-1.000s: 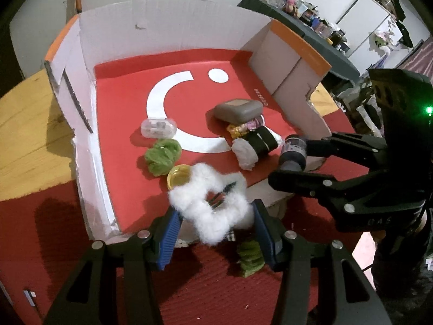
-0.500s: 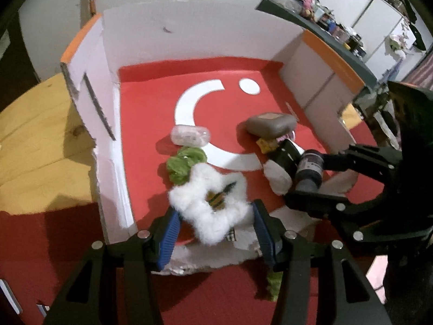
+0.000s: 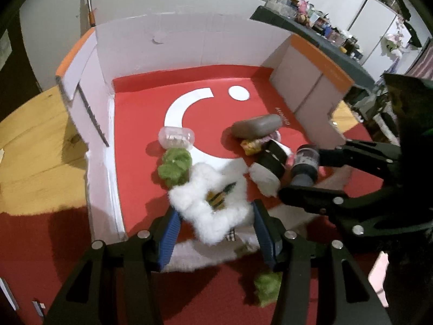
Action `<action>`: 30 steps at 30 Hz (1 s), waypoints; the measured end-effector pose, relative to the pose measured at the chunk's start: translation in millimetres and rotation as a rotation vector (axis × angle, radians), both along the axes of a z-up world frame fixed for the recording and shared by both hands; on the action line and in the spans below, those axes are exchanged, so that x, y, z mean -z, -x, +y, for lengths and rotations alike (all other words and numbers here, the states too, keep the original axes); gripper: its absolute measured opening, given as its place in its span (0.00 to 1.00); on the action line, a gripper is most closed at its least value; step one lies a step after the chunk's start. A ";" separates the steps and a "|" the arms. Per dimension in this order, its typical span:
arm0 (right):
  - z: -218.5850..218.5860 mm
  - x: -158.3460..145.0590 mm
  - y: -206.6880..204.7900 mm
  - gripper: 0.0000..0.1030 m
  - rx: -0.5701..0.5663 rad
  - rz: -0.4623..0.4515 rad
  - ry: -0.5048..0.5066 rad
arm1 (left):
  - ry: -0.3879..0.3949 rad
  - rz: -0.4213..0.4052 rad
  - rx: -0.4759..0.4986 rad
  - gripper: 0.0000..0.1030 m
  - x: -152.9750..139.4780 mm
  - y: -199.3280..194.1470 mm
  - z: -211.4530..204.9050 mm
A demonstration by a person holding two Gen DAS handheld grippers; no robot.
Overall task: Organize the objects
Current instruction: 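Lower left gripper's star beside the green ball while right gripper lowers bottle onto doll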
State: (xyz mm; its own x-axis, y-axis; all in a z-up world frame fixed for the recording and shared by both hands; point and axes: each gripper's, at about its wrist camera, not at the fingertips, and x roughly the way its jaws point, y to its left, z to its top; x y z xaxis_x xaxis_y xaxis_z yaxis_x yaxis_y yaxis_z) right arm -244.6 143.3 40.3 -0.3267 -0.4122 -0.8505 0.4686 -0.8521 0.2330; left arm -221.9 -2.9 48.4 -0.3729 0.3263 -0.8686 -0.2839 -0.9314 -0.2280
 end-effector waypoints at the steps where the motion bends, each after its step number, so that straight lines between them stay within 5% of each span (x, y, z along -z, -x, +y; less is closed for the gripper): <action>1: -1.7 -1.1 -2.0 0.58 -0.017 -0.011 -0.006 | -0.009 -0.007 0.010 0.53 -1.7 -2.1 -0.4; 14: -15.4 12.9 6.1 0.58 -0.031 -0.045 -0.066 | 0.023 -0.079 0.046 0.53 14.7 12.3 2.8; 30: -10.1 18.9 19.2 0.58 0.061 0.096 -0.029 | 0.087 0.067 -0.059 0.53 21.1 29.4 1.1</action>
State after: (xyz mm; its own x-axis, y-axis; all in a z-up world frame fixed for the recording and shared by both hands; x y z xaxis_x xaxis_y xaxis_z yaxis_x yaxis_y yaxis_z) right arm -263.8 133.2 21.4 -0.4313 -0.3648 -0.8252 0.4350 -0.8854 0.1640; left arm -251.4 -1.9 27.3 -0.4473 0.2267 -0.8652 -0.2397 -0.9623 -0.1283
